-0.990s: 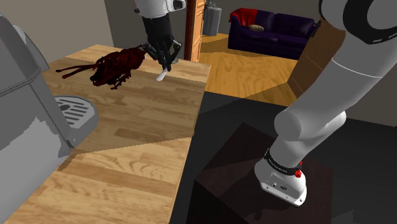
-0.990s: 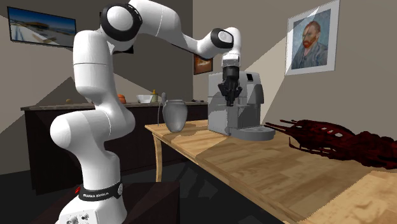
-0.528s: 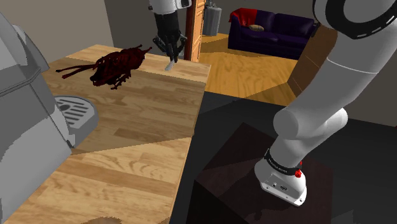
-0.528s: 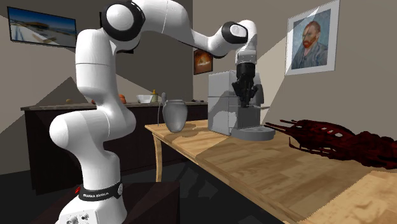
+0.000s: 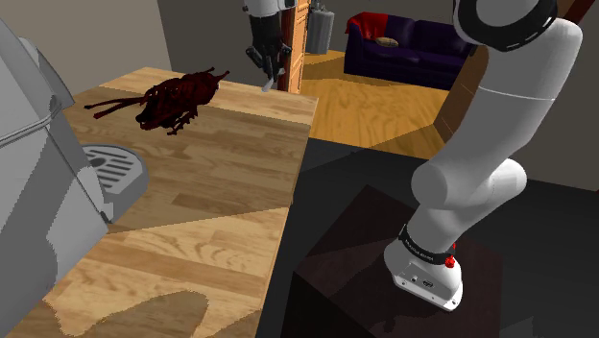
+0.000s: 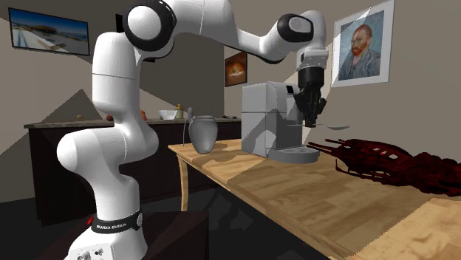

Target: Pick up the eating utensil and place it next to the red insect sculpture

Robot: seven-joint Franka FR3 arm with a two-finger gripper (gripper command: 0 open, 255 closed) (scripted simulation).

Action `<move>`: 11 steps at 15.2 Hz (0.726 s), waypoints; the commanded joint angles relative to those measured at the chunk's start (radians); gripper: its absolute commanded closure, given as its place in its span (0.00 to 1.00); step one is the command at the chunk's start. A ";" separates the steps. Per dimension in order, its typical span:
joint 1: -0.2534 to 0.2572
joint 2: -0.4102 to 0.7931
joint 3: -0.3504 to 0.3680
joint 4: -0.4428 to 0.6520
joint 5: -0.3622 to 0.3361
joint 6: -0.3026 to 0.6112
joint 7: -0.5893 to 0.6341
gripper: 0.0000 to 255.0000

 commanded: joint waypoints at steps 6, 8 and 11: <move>0.008 0.186 -0.058 0.212 -0.126 -0.054 -0.085 1.00; 0.020 0.244 -0.077 0.290 -0.162 -0.076 -0.113 1.00; 0.049 0.340 -0.108 0.430 -0.215 -0.119 -0.160 1.00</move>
